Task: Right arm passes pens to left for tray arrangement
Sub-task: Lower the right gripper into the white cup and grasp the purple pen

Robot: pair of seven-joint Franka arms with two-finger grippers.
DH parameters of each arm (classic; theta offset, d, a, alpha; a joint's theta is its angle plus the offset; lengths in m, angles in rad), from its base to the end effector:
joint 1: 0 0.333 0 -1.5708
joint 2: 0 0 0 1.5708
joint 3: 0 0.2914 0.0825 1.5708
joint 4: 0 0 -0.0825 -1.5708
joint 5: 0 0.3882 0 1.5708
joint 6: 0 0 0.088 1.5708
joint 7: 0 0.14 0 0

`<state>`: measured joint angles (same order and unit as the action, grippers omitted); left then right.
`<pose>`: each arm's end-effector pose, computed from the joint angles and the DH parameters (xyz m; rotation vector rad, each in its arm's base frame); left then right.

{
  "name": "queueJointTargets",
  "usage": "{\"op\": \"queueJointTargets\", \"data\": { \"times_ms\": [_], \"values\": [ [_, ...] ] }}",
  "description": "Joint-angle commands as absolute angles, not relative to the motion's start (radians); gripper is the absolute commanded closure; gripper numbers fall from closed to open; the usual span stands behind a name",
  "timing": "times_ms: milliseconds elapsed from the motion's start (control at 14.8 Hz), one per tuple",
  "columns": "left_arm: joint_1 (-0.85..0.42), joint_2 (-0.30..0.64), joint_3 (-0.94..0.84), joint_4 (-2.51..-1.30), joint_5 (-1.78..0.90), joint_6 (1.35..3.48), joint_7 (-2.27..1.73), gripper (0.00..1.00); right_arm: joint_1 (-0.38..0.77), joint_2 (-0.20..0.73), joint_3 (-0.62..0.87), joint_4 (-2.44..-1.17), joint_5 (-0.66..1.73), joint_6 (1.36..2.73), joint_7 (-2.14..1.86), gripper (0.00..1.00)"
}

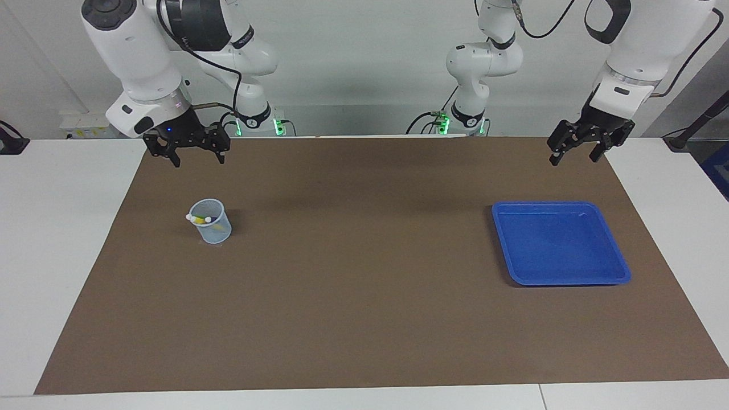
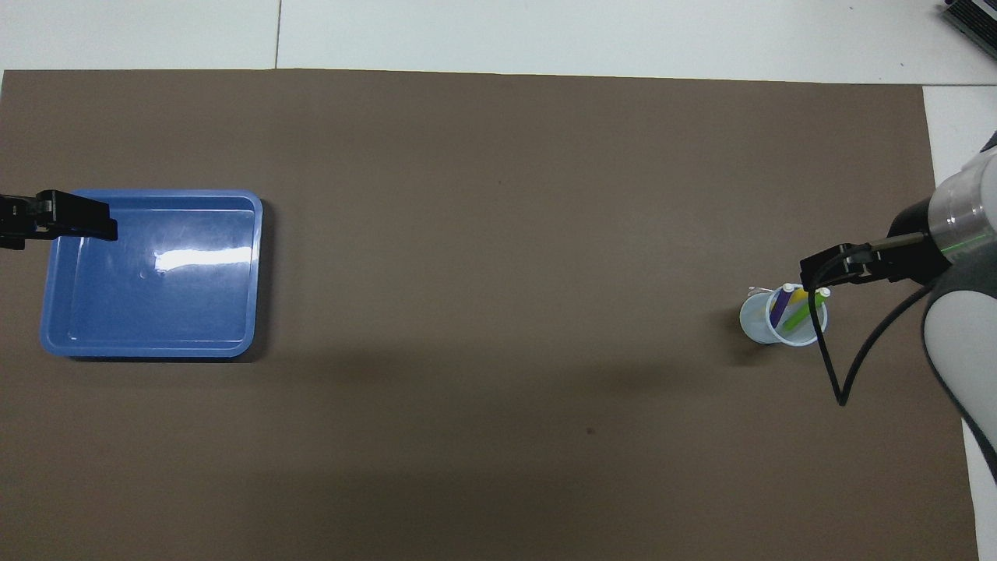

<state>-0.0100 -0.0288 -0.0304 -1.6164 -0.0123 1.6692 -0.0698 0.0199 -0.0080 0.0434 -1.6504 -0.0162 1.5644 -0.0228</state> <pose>0.5622 -0.0245 0.5703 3.1228 0.0470 0.1263 0.5491 0.0326 0.5332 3.1182 0.1351 -0.1213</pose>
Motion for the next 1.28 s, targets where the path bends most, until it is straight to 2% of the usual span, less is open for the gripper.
{"op": "queueJointTargets", "data": {
  "times_ms": [0,943,1212],
  "values": [
    [-0.018,-0.018,-0.026,-1.591,-0.003,1.652,-0.081,0.00,0.015,-0.014,0.048,-1.649,0.006,1.546,-0.002,0.00],
    [-0.012,-0.031,-0.025,-1.621,-0.003,1.667,-0.089,0.00,0.015,-0.017,0.006,-1.654,0.005,1.539,-0.078,0.00],
    [-0.015,-0.032,-0.025,-1.624,-0.003,1.667,-0.087,0.00,0.014,-0.064,0.008,-1.758,0.008,1.623,-0.182,0.00]
  ]
}}
